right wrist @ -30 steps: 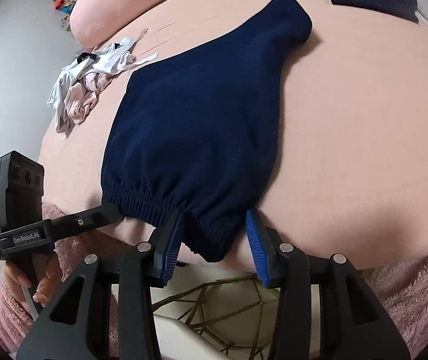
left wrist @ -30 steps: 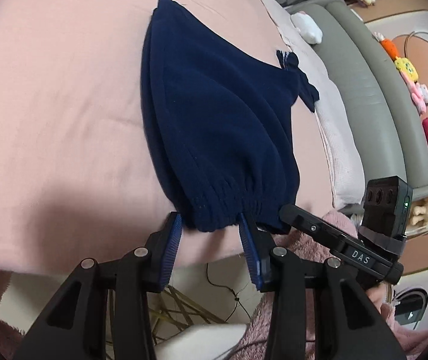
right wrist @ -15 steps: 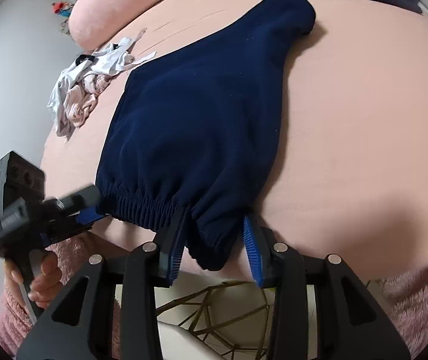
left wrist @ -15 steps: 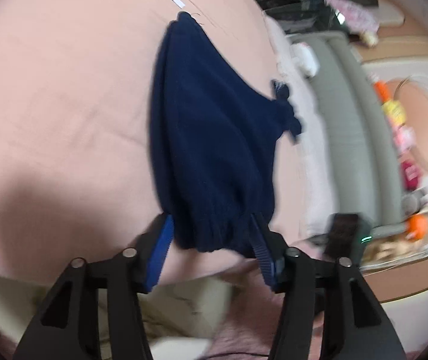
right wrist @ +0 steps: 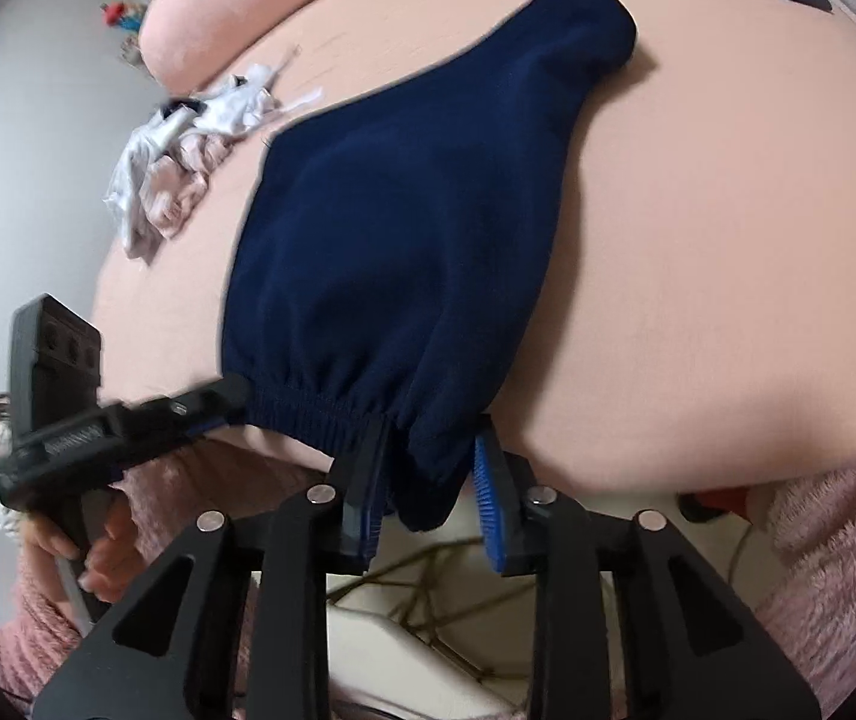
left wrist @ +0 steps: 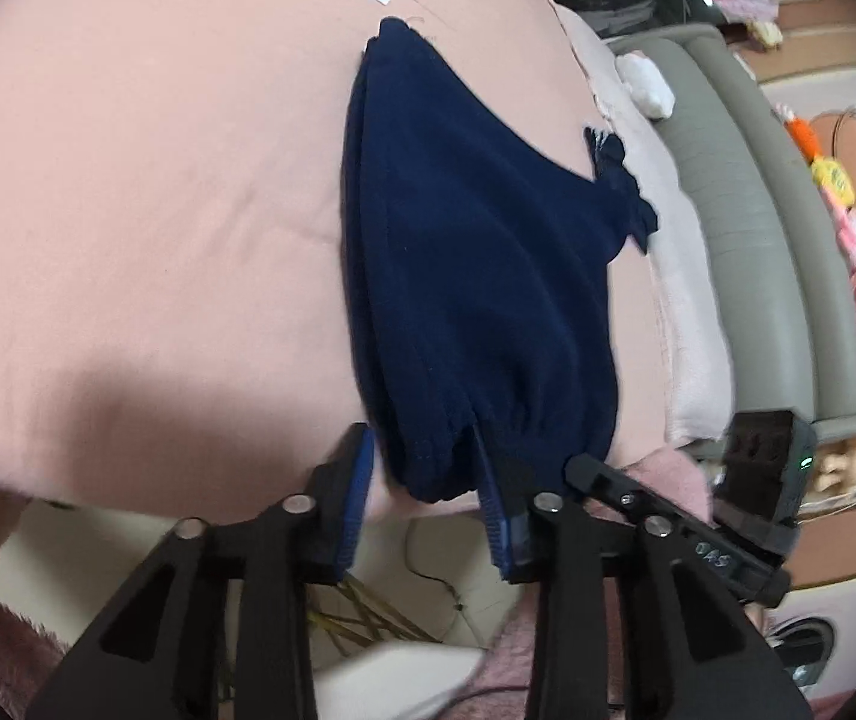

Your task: Fold clothes

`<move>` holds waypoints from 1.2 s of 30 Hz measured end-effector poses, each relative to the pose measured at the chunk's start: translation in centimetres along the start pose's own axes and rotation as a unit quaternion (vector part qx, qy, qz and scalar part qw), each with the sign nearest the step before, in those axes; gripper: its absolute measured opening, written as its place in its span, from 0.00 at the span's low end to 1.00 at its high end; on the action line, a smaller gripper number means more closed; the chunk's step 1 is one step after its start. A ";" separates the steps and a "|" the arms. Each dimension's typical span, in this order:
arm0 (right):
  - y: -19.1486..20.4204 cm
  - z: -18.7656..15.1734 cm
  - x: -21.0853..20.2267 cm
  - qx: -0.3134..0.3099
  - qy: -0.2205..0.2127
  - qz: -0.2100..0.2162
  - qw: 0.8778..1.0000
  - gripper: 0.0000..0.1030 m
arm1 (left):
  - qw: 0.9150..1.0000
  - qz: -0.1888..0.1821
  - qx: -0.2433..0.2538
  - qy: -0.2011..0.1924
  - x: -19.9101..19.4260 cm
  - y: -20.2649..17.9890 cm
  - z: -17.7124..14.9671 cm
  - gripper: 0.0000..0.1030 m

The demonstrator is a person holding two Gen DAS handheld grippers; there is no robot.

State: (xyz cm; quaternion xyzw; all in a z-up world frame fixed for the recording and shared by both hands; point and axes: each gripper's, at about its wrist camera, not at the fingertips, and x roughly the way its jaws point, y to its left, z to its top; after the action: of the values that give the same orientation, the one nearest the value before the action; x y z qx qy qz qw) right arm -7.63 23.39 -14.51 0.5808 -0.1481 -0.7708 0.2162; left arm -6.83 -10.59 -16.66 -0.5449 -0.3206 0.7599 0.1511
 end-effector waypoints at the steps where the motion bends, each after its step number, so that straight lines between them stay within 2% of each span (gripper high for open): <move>1: 0.0 0.1 -0.7 0.003 -0.010 0.000 1.000 0.28 | 1.000 0.009 0.012 -0.012 -0.5 -0.6 0.3 0.36; 2: 0.0 0.3 -1.5 0.005 -0.023 -0.003 1.000 0.28 | 0.999 0.015 0.035 -0.024 -0.9 -1.4 0.7 0.37; 5: -0.6 1.0 -3.9 0.017 -0.074 -0.024 0.997 0.36 | 0.992 0.026 0.109 -0.060 -2.2 -4.0 1.9 0.37; 7: -0.1 2.3 -3.6 0.000 -0.093 -0.046 0.995 0.36 | 0.987 0.026 0.150 -0.048 -0.3 -5.6 2.7 0.37; 8: 0.5 3.0 -2.8 -0.025 -0.087 -0.050 0.995 0.36 | 0.986 0.034 0.162 -0.037 0.8 -6.0 2.9 0.37; 10: 1.3 4.0 -0.4 -0.064 -0.054 -0.071 0.994 0.36 | 0.980 0.079 0.182 0.000 3.8 -6.3 2.9 0.37; 12: 1.5 4.7 1.9 -0.086 -0.019 -0.096 0.991 0.28 | 0.979 0.100 0.176 0.016 4.4 -5.2 2.6 0.37; 13: 0.8 4.7 2.0 -0.076 -0.014 -0.098 0.992 0.28 | 0.981 0.093 0.167 0.016 4.0 -4.7 2.6 0.37; 14: 0.0 4.6 1.6 -0.062 -0.017 -0.088 0.994 0.28 | 0.984 0.084 0.159 0.013 3.5 -4.5 2.7 0.37; 15: -0.7 4.7 1.2 -0.044 -0.018 -0.072 0.996 0.31 | 0.985 0.057 0.160 0.001 2.7 -4.5 3.0 0.37; 17: -1.6 5.3 0.1 -0.013 -0.024 -0.033 0.999 0.33 | 0.983 0.045 0.179 -0.008 2.8 -5.8 4.1 0.37; 19: -0.7 6.5 -0.3 -0.027 -0.046 -0.020 0.998 0.33 | 0.979 0.041 0.199 -0.013 3.3 -7.3 5.3 0.37; 20: 0.1 7.3 0.1 -0.049 -0.054 -0.033 0.997 0.33 | 0.977 0.039 0.209 -0.016 3.6 -8.0 5.9 0.37; 22: 0.9 8.9 2.1 -0.074 -0.041 -0.056 0.995 0.32 | 0.977 0.050 0.205 0.006 5.2 -8.0 7.2 0.37; 23: 0.9 9.6 3.4 -0.082 -0.027 -0.071 0.994 0.31 | 0.977 0.065 0.203 0.018 6.3 -8.0 7.7 0.37; 24: 0.6 9.8 4.2 -0.089 -0.018 -0.081 0.993 0.22 | 0.973 0.102 0.207 0.031 7.1 -7.5 8.1 0.37; 25: 0.3 9.8 4.3 -0.097 -0.018 -0.083 0.992 0.21 | 0.969 0.118 0.213 0.036 7.3 -7.0 8.2 0.34; 27: -0.4 9.7 3.5 -0.106 -0.025 -0.094 0.990 0.20 | 0.971 0.106 0.213 0.037 6.8 -7.0 8.4 0.34; 28: -0.8 9.5 2.9 -0.107 -0.031 -0.111 0.987 0.20 | 0.970 0.115 0.212 0.032 6.3 -6.9 8.5 0.34; 29: -1.1 9.6 2.3 -0.107 -0.038 -0.133 0.985 0.21 | 0.969 0.125 0.213 0.025 5.8 -6.7 8.5 0.34; 30: -1.2 9.8 1.9 -0.102 -0.047 -0.144 0.983 0.25 | 0.969 0.117 0.215 0.021 5.6 -6.9 8.5 0.35; 31: -1.2 10.0 1.5 -0.094 -0.056 -0.141 0.984 0.25 | 0.970 0.103 0.217 0.017 5.5 -7.4 8.5 0.35; 33: -0.7 9.8 1.3 -0.093 -0.062 -0.108 0.988 0.25 | 0.973 0.070 0.221 0.009 5.4 -8.2 8.2 0.39; 34: 0.0 9.5 1.5 -0.103 -0.062 -0.099 0.988 0.25 | 0.973 0.064 0.223 0.011 5.7 -8.5 8.0 0.44; 36: 1.3 9.0 2.8 -0.134 -0.050 -0.108 0.984 0.26 | 0.970 0.078 0.231 0.020 6.7 -8.8 8.0 0.46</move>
State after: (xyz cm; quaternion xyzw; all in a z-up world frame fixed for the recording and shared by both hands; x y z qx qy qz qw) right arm -16.72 20.61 -13.71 0.5199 0.0097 -0.8306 0.1995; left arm -17.74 -2.73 -14.25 -0.5337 -0.0900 0.8118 0.2192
